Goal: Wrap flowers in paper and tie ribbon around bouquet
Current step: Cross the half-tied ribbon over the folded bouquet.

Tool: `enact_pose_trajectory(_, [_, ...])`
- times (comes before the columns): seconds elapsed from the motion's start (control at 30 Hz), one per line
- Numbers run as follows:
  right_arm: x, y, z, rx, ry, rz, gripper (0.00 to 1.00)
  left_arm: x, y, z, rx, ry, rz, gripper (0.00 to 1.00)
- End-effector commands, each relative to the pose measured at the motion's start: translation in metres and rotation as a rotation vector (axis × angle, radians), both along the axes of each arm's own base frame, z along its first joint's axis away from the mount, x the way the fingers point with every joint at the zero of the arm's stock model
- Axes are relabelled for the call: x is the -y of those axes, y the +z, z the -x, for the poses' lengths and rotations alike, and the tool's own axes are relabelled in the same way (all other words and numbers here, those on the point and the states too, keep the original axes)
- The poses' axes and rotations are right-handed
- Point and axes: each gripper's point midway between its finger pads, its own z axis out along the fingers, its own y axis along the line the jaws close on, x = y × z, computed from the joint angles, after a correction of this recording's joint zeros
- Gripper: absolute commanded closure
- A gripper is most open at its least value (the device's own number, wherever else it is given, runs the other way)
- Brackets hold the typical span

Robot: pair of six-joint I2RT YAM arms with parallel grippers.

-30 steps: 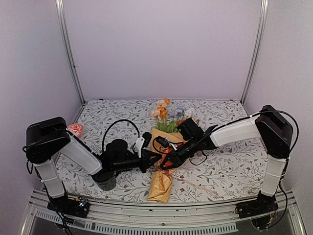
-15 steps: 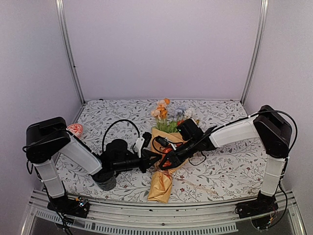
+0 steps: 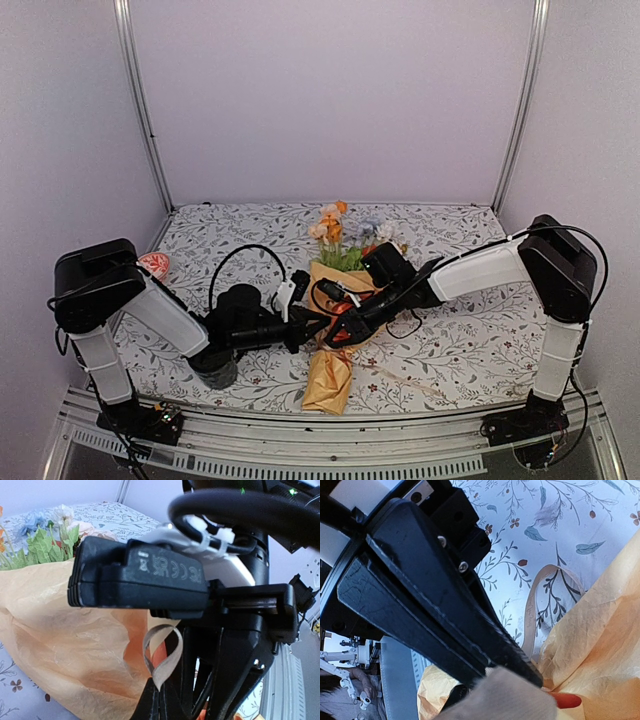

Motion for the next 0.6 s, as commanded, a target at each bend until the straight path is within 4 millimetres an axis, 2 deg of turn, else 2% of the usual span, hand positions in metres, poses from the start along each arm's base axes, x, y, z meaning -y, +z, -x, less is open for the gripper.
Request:
enact_pose_trajectory(0.0, [-0.002,0.004,0.002,0.002,0.005,-0.018,0.78,-0.001,0.002,-0.006,0.001,0.009,0.019,1.00])
enact_pose_trajectory(0.23, [0.001,-0.001,-0.008,-0.007,-0.041,0.004,0.75,-0.001,0.001,-0.006,-0.003,0.006,0.019,1.00])
enact_pose_trajectory(0.4, [0.005,0.005,-0.018,-0.029,-0.086,-0.022,0.79,-0.001,0.001,-0.006,-0.005,0.006,0.018,1.00])
enact_pose_trajectory(0.57, [0.006,0.003,-0.013,-0.044,-0.064,-0.035,0.79,-0.004,-0.002,-0.010,-0.016,0.029,0.011,1.00])
